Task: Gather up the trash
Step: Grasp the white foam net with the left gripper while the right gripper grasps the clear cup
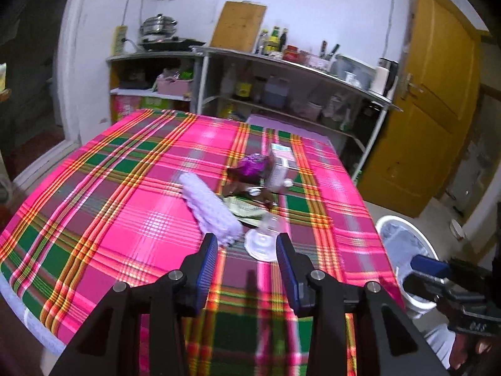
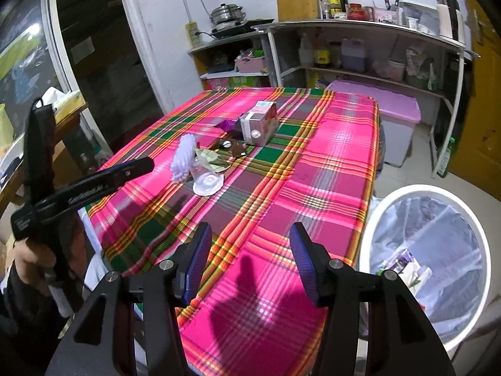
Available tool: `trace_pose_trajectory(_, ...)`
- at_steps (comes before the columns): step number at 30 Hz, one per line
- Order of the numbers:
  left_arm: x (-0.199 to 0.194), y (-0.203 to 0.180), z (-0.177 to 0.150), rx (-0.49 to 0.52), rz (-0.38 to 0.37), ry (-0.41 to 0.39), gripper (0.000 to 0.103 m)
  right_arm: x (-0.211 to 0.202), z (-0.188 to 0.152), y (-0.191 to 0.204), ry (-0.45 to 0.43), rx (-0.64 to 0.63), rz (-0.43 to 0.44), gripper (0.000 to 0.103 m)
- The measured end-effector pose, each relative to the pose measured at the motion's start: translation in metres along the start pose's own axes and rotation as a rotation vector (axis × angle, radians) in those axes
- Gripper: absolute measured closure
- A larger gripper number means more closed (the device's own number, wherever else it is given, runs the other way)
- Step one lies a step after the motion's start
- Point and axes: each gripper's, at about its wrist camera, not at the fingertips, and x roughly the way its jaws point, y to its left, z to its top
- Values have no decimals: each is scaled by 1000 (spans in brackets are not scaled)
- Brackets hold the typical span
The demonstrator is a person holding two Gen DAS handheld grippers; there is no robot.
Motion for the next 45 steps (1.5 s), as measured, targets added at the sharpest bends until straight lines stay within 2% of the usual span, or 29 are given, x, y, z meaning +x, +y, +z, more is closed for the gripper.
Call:
trace_pose_trajectory(10,44,18,22,-64,14,29,64,16,11,-2,17,-1,4,50)
trace_pose_trajectory(20,94,32,28,-86,34,120,65,33,25,4,32,-13,11,50)
trace_pose_trajectory(24,91,38,24,-86,17,124,78,41,32,13,35,-29,24,50)
trace_pose_trajectory(29,79,44,19,-76,9,111,86,57,42,30,43,-55,48,50)
trace_pose_trajectory(43,44,65,1,-81,-12,72,89,120,68,61,102,-104,61,50)
trace_pose_trajectory(44,42,68,0,-84,-13,69,89,123,68,63,105,-107,55,51)
trace_pose_trajectory(45,42,69,-1,-86,-13,68,89,126,69,64,108,-109,46,57)
